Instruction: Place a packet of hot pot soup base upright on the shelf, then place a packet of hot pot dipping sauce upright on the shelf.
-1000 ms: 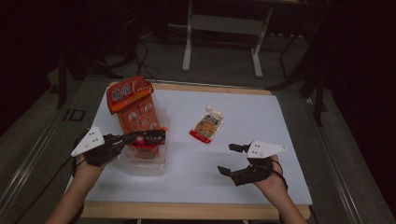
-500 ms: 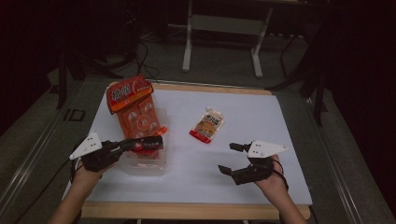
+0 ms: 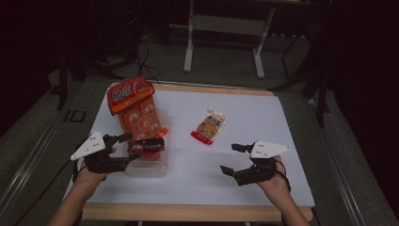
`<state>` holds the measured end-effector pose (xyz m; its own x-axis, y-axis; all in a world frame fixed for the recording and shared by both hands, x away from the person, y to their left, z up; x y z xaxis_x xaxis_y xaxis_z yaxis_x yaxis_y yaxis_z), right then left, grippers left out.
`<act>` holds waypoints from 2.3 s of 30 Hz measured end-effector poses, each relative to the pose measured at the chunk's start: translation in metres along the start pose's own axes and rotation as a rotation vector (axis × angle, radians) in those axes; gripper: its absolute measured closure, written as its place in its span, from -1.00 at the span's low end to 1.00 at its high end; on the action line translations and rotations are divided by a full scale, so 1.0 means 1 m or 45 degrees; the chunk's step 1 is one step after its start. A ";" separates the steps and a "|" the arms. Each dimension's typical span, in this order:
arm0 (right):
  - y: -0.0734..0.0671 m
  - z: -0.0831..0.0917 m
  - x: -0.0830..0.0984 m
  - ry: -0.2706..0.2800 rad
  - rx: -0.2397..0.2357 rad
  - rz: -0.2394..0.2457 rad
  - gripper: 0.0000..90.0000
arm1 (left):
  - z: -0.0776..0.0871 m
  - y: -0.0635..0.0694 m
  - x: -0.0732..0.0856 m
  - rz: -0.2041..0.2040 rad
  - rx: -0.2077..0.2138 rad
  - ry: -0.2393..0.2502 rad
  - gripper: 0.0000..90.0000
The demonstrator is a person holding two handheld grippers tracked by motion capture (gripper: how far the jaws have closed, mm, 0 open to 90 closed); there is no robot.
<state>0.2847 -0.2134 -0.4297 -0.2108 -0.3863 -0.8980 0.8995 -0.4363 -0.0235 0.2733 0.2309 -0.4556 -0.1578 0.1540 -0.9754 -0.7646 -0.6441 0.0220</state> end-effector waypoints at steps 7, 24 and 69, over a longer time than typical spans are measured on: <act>0.002 0.001 0.000 -0.004 -0.002 -0.009 -0.63 | -0.004 0.011 -0.013 0.018 0.013 0.026 -0.69; 0.009 0.006 0.001 0.025 0.122 0.027 -0.69 | -0.017 0.047 -0.024 0.004 0.114 0.022 -0.90; 0.094 -0.048 -0.007 -0.016 0.292 -0.157 -0.52 | -0.064 0.112 0.033 -0.048 0.267 -0.035 -0.90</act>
<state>0.3891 -0.2125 -0.4473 -0.3193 -0.3280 -0.8891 0.7568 -0.6529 -0.0309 0.2224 0.1163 -0.4998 -0.1414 0.1971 -0.9701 -0.8833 -0.4676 0.0338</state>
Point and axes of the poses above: each handheld gripper's, and its own axes: z roughly backward along the jaws, x roughly out of its underside, y roughly to its right, the point moved 1 cm from there along -z, roughly forward along the jaws, and after that the axes turned 1 degree about -x, right-handed, at the moved point
